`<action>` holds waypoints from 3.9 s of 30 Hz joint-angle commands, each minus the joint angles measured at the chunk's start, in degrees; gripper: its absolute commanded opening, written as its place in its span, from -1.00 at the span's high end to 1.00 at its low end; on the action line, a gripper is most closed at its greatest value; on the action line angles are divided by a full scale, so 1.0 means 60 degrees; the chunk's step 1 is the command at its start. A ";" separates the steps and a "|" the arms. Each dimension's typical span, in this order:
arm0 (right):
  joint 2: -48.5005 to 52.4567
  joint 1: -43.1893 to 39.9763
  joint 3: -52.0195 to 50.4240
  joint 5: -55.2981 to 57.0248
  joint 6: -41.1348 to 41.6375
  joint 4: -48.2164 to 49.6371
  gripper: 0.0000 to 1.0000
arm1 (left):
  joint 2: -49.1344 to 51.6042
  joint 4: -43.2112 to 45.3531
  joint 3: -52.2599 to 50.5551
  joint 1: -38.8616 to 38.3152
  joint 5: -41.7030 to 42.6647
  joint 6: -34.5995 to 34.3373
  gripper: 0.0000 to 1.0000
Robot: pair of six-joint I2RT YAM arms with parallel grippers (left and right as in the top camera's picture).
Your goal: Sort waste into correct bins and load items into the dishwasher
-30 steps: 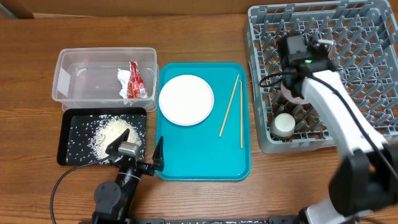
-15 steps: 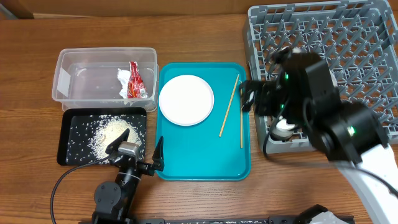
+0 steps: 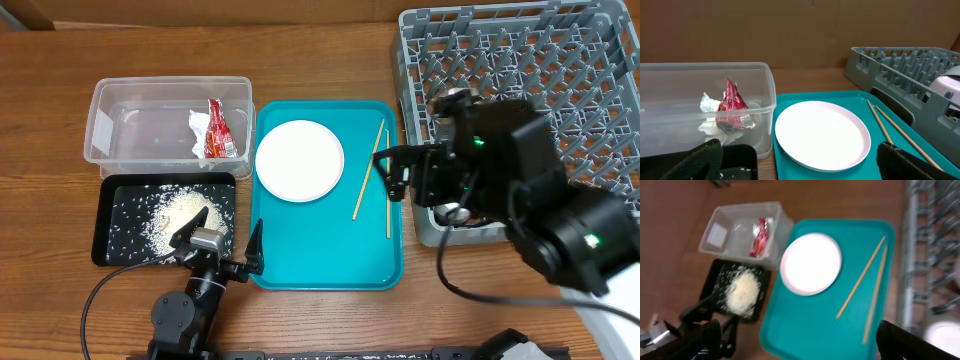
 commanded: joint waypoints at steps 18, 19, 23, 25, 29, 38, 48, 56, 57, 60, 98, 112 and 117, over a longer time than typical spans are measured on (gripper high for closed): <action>-0.1883 -0.0390 0.0208 0.1399 -0.1279 0.0000 -1.00 | -0.0102 -0.0018 -0.0029 0.0066 0.0127 0.0040 -1.00; -0.1883 -0.0390 0.0208 0.1432 -0.1275 0.0000 -1.00 | -0.0102 -0.0018 -0.0029 0.0066 0.0127 0.0040 -1.00; -0.1854 -0.0390 0.0208 0.1421 -0.1264 0.0007 -1.00 | -0.0098 -0.0018 -0.0029 0.0066 0.0127 0.0040 -1.00; -0.1792 -0.0390 0.0208 0.1424 -0.1268 0.0051 -1.00 | -0.0102 -0.0018 -0.0029 0.0066 0.0127 0.0040 -1.00; -0.1647 -0.0390 0.0208 0.0969 -0.1166 0.0029 -1.00 | -0.0098 -0.0018 -0.0029 0.0066 0.0127 0.0040 -1.00; -0.0277 0.0025 -0.0459 -0.2401 -0.0382 0.1574 -1.00 | -0.0102 -0.0018 -0.0029 0.0066 0.0127 0.0040 -1.00; 0.4779 0.0747 -0.0699 -0.0699 0.0357 0.3118 -0.50 | -0.0102 -0.0018 -0.0029 0.0066 0.0127 0.0040 -1.00; 0.7366 0.0339 -0.0699 0.0430 0.1315 0.4051 -0.33 | -0.0102 -0.0018 -0.0029 0.0066 0.0127 0.0040 -1.00; 0.7566 0.0280 -0.0703 0.0204 0.1311 0.4142 -0.25 | -0.0102 -0.0018 -0.0029 0.0066 0.0127 0.0040 -1.00; 0.8200 0.0273 -0.0707 -0.0484 0.1319 0.4364 -0.08 | -0.0102 -0.0018 -0.0029 0.0066 0.0127 0.0044 -1.00; 0.4841 -0.3235 -0.0525 1.0641 -0.2131 0.6506 0.92 | -0.0102 -0.0022 -0.0029 0.0066 0.0127 0.0040 -1.00; 0.6736 -0.3523 -0.0525 1.0094 -0.3774 0.7912 0.92 | -0.0098 -0.0018 -0.0029 0.0066 0.0127 0.0040 -1.00; 0.6754 -0.3333 -0.0514 1.0699 -0.3781 0.7850 0.89 | -0.0102 -0.0018 -0.0029 0.0066 0.0127 0.0040 -1.00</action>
